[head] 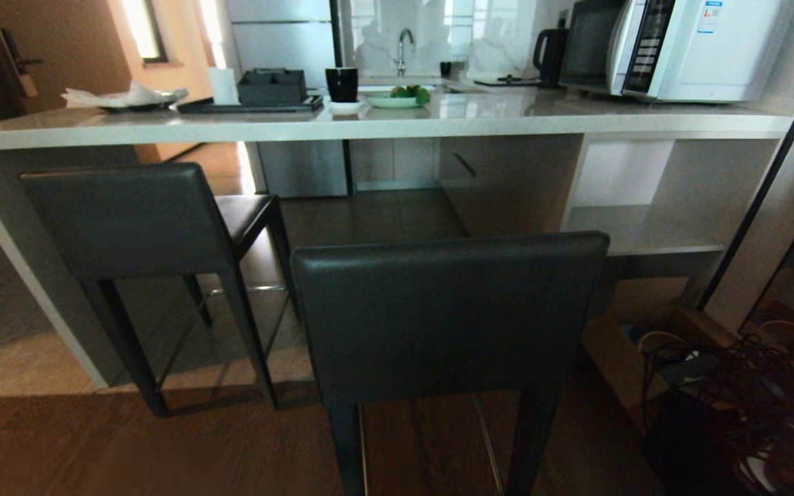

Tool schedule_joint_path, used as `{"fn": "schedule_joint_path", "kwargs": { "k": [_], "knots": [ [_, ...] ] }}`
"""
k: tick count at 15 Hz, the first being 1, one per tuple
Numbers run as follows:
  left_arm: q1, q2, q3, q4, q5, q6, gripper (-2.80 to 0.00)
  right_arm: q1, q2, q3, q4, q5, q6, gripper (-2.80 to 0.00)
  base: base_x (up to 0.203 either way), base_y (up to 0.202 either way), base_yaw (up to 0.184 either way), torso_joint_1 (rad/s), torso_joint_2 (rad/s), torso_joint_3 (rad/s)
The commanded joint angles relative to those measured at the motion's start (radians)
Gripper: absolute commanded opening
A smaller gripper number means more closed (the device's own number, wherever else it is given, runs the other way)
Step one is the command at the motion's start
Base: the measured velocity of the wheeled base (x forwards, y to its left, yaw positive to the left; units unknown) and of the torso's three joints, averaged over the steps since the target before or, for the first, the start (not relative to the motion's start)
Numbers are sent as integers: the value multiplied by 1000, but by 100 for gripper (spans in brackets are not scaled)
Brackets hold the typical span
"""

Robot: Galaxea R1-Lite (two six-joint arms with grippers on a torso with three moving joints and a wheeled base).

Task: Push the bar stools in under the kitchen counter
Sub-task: Pull the gray chair out from under the dining table

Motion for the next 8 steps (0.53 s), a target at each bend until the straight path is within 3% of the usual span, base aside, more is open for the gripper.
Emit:
{"fn": "schedule_joint_path", "kwargs": {
  "k": [1,8],
  "knots": [
    [0,0,0,-1,0,0,-280,0,2,2,-1,0,0,-280,0,0,0,0,0,0],
    [0,2,0,-1,0,0,-280,-1,2,2,-1,-1,0,-280,0,0,0,0,0,0]
  ]
}}
